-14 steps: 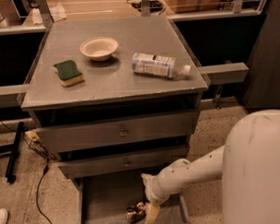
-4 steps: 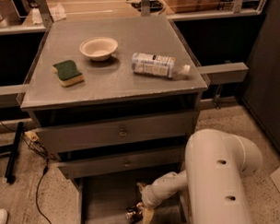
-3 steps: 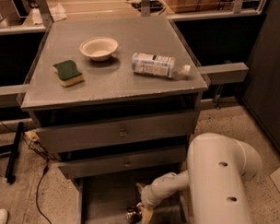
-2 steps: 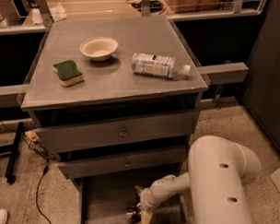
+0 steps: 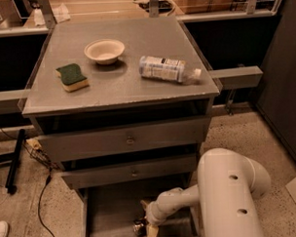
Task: Pick orange can from bottom drawer and place on counter
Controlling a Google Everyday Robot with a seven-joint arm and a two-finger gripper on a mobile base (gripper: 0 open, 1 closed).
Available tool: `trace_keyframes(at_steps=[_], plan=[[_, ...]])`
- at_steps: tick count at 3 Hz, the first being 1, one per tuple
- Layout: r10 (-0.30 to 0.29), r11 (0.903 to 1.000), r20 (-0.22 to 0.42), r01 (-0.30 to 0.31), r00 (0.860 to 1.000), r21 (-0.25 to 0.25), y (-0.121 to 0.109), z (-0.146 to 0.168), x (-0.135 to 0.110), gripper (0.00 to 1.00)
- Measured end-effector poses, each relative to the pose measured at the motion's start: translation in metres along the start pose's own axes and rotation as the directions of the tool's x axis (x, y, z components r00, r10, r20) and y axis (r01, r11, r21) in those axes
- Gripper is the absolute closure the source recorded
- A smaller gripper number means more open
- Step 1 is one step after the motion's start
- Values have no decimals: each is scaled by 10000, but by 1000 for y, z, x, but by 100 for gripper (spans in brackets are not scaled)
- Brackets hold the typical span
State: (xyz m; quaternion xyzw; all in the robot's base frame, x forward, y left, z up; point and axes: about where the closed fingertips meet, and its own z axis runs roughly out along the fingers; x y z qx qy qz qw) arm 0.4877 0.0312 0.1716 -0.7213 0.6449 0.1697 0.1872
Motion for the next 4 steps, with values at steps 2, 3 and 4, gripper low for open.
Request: trace_keyframes(at_steps=[2, 3, 4], plan=[[-468, 9973, -31, 469, 9989, 566, -46, -47, -14, 0], [-467, 9973, -29, 468, 9989, 563, -46, -47, -14, 0], [-305, 9995, 285, 302, 9991, 113, -31, -23, -8, 0]])
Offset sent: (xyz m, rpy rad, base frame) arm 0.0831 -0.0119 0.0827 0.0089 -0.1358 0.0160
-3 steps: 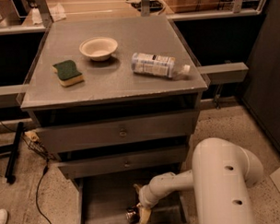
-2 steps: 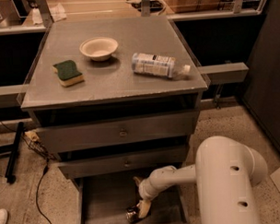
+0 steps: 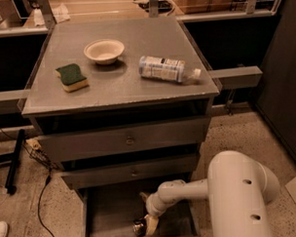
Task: Pick orange can from bottom drawer and place on counter
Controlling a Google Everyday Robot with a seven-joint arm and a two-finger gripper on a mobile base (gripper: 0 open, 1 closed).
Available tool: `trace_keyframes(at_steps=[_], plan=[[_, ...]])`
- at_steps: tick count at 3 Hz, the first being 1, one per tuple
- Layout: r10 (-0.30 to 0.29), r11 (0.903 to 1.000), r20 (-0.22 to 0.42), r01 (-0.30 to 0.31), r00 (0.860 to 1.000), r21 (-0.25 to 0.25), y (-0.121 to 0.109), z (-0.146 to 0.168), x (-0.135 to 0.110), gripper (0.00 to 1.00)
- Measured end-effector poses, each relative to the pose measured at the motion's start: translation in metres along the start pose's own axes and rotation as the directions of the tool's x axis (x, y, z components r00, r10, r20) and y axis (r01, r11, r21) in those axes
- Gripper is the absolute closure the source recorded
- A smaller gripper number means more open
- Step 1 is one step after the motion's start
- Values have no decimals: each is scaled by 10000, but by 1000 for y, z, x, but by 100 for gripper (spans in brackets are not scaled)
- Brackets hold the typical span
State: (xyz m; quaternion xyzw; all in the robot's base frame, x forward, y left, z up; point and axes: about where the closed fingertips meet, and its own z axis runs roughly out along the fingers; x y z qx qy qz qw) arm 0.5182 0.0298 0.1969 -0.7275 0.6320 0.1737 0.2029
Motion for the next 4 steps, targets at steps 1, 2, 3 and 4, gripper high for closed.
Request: trace_keyframes(at_steps=[1, 2, 3, 4], plan=[[326, 9984, 342, -310, 9989, -474, 31, 35, 13, 0], [430, 9967, 407, -400, 9982, -710, 46, 48, 17, 0], [432, 9966, 408, -402, 9982, -715, 46, 49, 17, 19], [432, 9966, 408, -402, 9982, -715, 46, 49, 17, 42]])
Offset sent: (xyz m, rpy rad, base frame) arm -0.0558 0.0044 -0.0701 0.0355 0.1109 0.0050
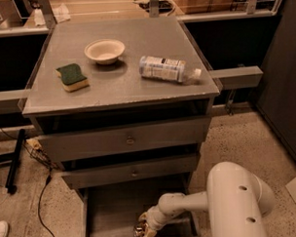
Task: Pick orange can from bottom drawer and place on counter
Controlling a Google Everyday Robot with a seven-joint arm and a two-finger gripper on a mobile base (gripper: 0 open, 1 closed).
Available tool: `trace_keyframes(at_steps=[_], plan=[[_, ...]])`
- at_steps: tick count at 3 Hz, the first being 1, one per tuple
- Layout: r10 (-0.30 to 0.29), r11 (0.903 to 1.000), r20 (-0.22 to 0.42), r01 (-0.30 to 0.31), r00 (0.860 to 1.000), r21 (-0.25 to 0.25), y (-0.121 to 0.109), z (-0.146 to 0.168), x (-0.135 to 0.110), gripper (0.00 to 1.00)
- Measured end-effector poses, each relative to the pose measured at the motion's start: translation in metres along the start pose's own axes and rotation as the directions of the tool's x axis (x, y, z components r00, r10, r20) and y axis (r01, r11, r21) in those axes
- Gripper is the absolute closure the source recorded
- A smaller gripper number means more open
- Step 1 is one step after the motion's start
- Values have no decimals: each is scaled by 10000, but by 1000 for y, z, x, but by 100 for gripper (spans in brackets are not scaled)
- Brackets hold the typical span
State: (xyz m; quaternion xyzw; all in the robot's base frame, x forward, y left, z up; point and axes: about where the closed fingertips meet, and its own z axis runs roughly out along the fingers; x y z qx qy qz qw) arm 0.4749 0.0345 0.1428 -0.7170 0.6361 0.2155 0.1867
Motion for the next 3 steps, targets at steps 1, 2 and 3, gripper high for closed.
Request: trace_keyframes(at_steps=[1, 2, 3], plan=[[0, 10000, 0, 0, 10000, 0, 0, 0, 0, 73], [0, 10000, 0, 0, 10000, -1, 0, 0, 0, 97], [0, 10000, 1, 0, 10000, -2, 0, 0, 0, 100]])
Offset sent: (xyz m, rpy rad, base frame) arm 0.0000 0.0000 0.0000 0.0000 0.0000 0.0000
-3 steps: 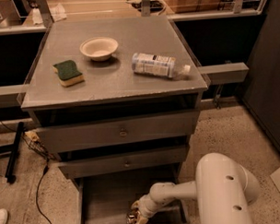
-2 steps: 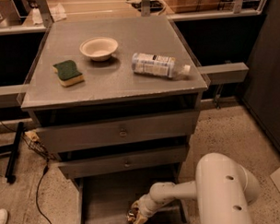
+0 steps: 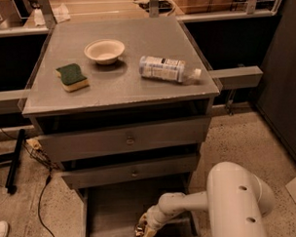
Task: Pick orange can from bottom drawer and place on counter
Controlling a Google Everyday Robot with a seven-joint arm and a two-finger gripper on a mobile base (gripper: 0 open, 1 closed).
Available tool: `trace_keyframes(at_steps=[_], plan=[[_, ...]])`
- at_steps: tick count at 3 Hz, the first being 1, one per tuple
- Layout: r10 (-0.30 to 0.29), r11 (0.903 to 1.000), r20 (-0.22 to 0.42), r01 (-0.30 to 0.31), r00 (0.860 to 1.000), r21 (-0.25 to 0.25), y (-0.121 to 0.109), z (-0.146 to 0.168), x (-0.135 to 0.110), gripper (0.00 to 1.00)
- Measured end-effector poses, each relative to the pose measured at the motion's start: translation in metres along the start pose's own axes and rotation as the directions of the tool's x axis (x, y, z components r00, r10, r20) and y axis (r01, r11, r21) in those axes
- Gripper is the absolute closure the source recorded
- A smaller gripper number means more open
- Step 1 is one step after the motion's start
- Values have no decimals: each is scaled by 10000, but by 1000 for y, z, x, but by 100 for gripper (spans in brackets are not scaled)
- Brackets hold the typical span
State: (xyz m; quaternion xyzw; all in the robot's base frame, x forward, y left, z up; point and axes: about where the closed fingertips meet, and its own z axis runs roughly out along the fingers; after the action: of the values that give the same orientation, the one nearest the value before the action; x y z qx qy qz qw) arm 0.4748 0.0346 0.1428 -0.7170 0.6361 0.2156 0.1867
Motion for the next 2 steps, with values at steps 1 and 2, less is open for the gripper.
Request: trace_keyframes(at_steps=[1, 2], plan=[[2, 10000, -1, -2, 10000, -5, 0, 0, 0, 100], [161, 9999, -195, -161, 9997, -29, 1, -10, -4, 100]])
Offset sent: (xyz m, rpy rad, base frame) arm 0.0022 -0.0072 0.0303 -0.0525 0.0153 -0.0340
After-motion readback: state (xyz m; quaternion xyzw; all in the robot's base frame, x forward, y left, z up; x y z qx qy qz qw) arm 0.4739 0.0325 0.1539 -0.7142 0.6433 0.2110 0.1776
